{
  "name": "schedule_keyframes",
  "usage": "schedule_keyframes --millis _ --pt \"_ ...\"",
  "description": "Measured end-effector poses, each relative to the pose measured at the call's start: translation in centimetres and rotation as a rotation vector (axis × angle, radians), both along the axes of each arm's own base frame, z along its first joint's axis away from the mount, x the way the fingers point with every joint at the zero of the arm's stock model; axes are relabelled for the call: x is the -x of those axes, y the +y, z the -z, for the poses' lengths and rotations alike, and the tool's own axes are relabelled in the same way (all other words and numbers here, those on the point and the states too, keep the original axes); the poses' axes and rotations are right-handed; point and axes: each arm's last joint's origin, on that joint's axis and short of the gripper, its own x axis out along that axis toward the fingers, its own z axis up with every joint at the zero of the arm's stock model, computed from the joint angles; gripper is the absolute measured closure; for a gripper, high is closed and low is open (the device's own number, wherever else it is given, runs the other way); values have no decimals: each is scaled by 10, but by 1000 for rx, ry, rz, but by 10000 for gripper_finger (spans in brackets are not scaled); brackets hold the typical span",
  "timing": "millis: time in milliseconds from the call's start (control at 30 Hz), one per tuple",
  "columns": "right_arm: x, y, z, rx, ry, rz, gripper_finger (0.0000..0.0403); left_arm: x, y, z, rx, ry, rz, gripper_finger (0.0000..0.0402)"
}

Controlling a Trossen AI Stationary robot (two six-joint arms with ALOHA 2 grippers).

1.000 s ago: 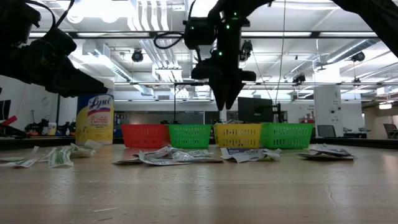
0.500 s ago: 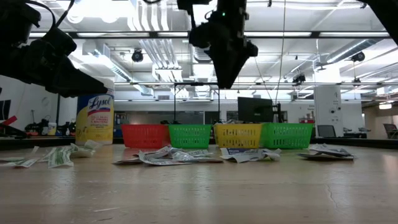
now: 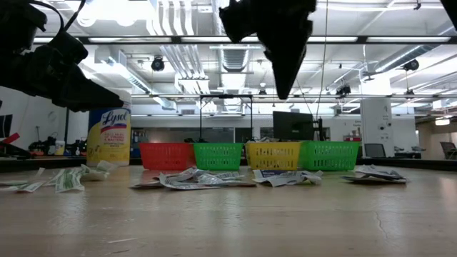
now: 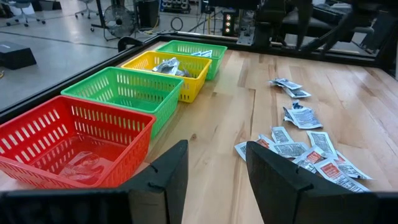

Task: Pick & Place First Aid Supplies
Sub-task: Put the blue alcohol pad into the yellow bin

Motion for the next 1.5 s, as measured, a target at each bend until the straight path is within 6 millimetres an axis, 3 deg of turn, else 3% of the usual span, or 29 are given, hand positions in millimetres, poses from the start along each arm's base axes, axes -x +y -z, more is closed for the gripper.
schedule_keyframes --millis 200,500,1033,1500 --pt "8 23 5 -43 35 -30 235 0 0 0 0 0 0 243" --pt "28 40 32 -93 183 168 222 0 0 0 0 1 0 243" --pt "49 34 68 -87 363 378 230 0 0 0 0 0 0 243" --pt "47 24 73 -36 326 425 231 0 0 0 0 0 0 243"
